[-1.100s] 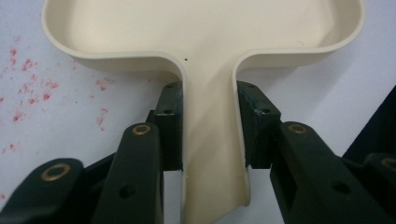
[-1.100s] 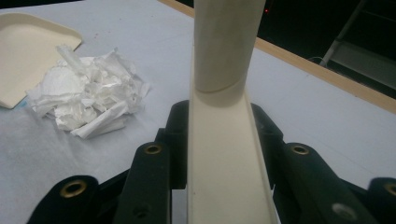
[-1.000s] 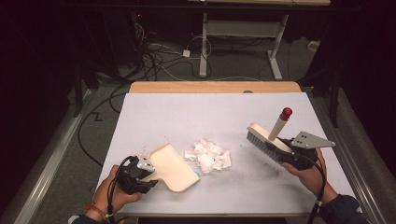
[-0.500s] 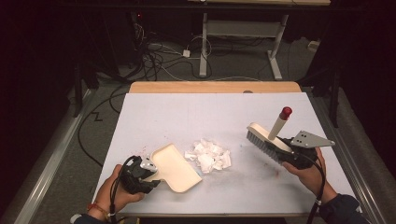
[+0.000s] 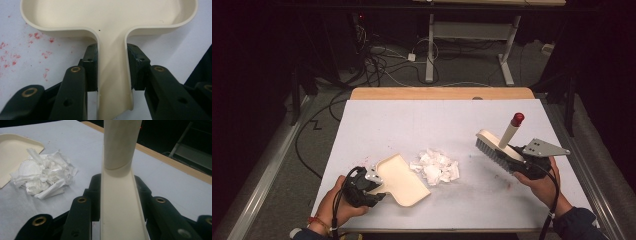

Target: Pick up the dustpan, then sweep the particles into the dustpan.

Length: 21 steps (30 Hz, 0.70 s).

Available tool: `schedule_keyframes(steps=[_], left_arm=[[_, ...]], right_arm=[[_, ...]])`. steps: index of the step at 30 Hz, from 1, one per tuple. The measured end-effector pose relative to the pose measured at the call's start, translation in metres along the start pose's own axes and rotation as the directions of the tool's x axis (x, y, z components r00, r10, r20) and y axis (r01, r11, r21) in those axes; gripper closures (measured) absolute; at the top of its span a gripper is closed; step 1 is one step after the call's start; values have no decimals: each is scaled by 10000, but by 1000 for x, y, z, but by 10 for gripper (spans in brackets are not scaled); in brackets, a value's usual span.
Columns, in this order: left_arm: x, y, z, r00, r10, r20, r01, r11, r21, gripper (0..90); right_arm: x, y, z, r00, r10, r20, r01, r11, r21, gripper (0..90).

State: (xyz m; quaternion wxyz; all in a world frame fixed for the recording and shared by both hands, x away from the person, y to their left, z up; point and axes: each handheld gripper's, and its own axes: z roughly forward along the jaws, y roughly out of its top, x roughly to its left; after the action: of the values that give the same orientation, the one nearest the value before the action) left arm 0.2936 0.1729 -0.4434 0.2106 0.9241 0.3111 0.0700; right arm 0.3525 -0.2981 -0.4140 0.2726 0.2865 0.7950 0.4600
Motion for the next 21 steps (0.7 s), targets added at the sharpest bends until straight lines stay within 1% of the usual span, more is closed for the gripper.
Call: schedule_keyframes(steps=[5, 9, 12, 15, 16, 17, 18, 19, 20, 21], left_arm=[[1, 1, 1, 10000, 48, 64, -48, 10000, -7, 630], [0, 3, 3, 9999, 112, 33, -112, 9999, 53, 629], [0, 5, 3, 9999, 140, 75, -141, 9999, 93, 629], [0, 6, 3, 9999, 145, 82, -146, 9998, 100, 629], [0, 7, 4, 9998, 172, 62, -173, 9998, 133, 629], [0, 7, 4, 9998, 172, 63, -172, 9997, 147, 629], [0, 7, 4, 9998, 155, 80, -156, 9998, 151, 629], [0, 7, 5, 9998, 164, 79, -165, 9997, 170, 629], [0, 7, 5, 9998, 171, 78, -173, 9997, 178, 629], [0, 8, 5, 9998, 167, 90, -168, 9997, 176, 629]], right_arm=[[-1, 5, 5, 10000, 18, 35, -18, 9999, -121, 679], [-2, 8, 11, 9999, 34, 126, -31, 9997, -239, 679], [-2, 11, 16, 9999, 111, 88, -108, 9994, -340, 680], [-1, 14, 25, 9997, 195, 159, -188, 9990, -407, 680], [-1, 15, 29, 9997, 205, 115, -200, 9988, -452, 679], [-1, 16, 33, 9995, 288, 140, -282, 9987, -431, 680], [0, 17, 38, 9996, 220, 155, -214, 9989, -418, 680], [2, 18, 42, 9995, 277, 163, -271, 9989, -378, 680], [3, 19, 46, 9997, 174, 194, -167, 9992, -377, 679], [4, 20, 50, 9996, 170, 233, -161, 9992, -372, 679]])
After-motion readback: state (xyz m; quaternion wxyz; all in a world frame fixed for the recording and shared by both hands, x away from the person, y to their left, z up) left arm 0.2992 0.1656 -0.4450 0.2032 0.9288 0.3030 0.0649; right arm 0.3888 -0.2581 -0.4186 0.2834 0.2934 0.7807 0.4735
